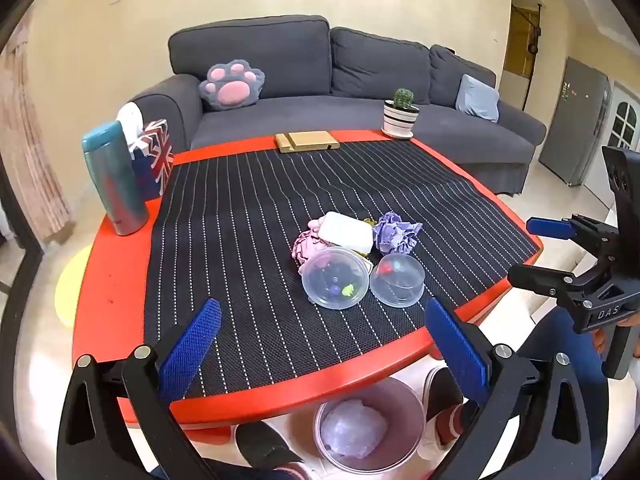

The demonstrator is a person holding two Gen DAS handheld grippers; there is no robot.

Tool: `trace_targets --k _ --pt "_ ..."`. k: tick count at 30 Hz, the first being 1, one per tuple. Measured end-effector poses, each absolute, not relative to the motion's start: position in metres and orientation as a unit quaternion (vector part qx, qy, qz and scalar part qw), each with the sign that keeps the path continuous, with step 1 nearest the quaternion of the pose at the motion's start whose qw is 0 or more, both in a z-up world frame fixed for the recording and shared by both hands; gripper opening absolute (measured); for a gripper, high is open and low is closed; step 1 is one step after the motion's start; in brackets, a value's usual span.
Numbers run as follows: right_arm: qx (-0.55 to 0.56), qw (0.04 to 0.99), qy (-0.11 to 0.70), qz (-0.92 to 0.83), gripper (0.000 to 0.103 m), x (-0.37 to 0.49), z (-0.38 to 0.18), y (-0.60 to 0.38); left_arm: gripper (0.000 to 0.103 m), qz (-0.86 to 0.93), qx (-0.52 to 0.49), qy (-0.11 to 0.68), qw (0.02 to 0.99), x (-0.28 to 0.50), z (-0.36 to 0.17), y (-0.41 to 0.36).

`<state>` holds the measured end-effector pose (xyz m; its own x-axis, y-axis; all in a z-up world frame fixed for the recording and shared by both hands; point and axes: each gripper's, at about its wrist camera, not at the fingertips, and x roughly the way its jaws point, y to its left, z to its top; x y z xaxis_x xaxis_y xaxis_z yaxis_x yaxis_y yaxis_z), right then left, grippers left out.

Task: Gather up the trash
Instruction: 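Reach the right gripper toward the clear dome container with red items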

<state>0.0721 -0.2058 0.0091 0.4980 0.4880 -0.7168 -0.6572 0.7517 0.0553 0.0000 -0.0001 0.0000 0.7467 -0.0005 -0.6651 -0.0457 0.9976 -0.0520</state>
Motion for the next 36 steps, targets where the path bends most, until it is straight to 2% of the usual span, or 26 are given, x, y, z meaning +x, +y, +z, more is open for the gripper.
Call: trace_targets --k 36 --pt "-0.114 0.849 0.383 0.346 0.1 0.083 0.003 -0.191 0.098 0.014 -0.043 0.359 0.932 0.002 -0.008 0.007"
